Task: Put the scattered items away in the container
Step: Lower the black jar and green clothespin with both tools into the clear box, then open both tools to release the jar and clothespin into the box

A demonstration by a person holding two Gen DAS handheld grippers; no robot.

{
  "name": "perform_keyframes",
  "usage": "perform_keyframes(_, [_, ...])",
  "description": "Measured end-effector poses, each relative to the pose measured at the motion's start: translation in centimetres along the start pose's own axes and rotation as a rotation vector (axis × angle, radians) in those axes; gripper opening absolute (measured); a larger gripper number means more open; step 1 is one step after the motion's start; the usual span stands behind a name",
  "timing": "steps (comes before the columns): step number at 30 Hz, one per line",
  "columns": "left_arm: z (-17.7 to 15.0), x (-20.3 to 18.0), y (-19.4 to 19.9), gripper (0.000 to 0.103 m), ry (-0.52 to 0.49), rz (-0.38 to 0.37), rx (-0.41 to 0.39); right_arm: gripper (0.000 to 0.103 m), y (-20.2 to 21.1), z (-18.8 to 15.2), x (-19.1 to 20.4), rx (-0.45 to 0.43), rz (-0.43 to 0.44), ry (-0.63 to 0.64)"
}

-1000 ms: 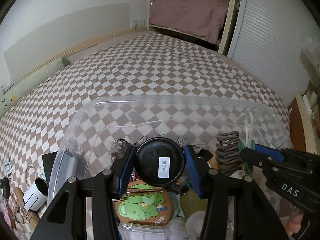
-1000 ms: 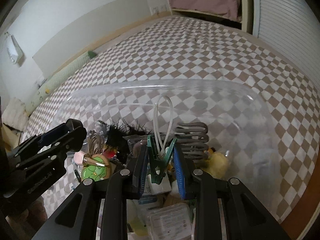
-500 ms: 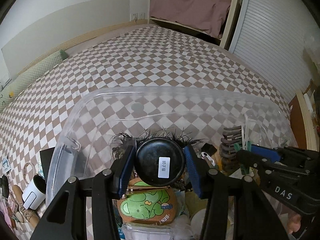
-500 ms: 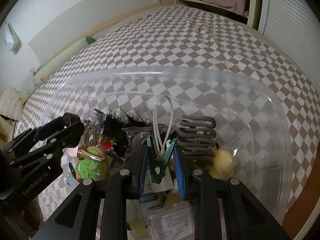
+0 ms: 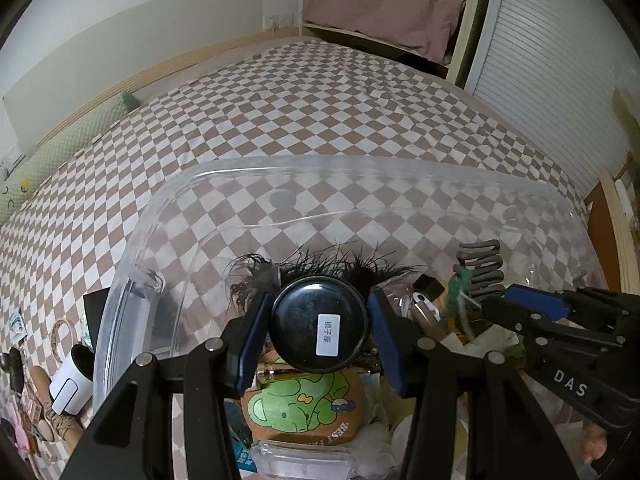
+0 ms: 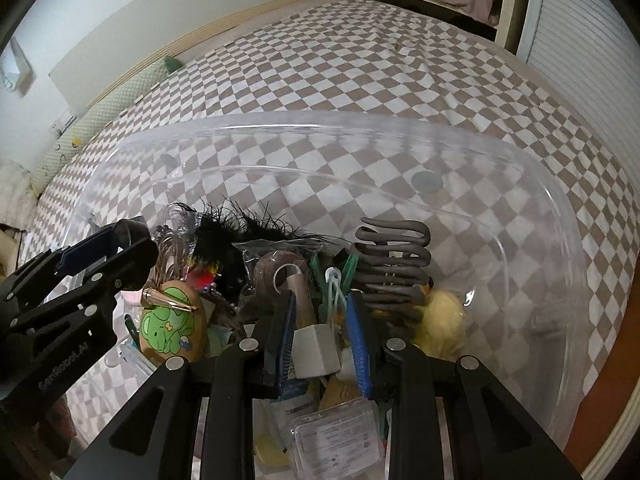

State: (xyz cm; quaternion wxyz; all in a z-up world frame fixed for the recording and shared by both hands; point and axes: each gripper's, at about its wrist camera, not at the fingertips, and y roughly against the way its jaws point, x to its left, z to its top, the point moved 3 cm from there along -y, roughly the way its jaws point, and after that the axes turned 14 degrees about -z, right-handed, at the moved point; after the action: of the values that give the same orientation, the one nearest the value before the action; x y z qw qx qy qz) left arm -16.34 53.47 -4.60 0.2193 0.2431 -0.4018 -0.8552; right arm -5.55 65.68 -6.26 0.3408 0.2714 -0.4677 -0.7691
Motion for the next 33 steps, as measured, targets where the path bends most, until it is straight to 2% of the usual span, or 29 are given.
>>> perform_keyframes(4, [-0.2,0.3,-0.3,0.050,-0.016,0.041,0.031,0.026,-0.1,-0.1,0.1,0.004,-0.003,0.003])
perform_keyframes(12, [-0.2,1.6,-0.5,0.050,0.036,0.047,0.051,0.026,-0.1,-0.2,0.3,0.006,-0.009,0.009])
perform_keyframes(14, [-0.1,1.7,-0.4,0.067,0.048,0.052,0.046,0.026,-0.1,-0.2,0.4,0.003,-0.011,0.014])
perform_keyframes(15, [-0.1,1.7,-0.3,0.081,0.052,0.057,0.039,0.026,-0.1,-0.2,0.4,0.002,-0.014,0.016])
perform_keyframes(16, [0.0,1.8,-0.1,0.082,0.051,0.063,0.029,0.026,-0.1,-0.2,0.5,0.001,-0.017,0.017])
perform_keyframes(22, [0.0,2.1,0.7,0.082,0.041,0.087,0.022,0.026,-0.1,-0.1,0.6,-0.002,-0.020,0.024])
perform_keyframes(33, [-1.0,1.9,2.6,0.082,0.054,0.078,0.009,0.026,1.2,-0.4,0.3,-0.045,-0.034,-0.003])
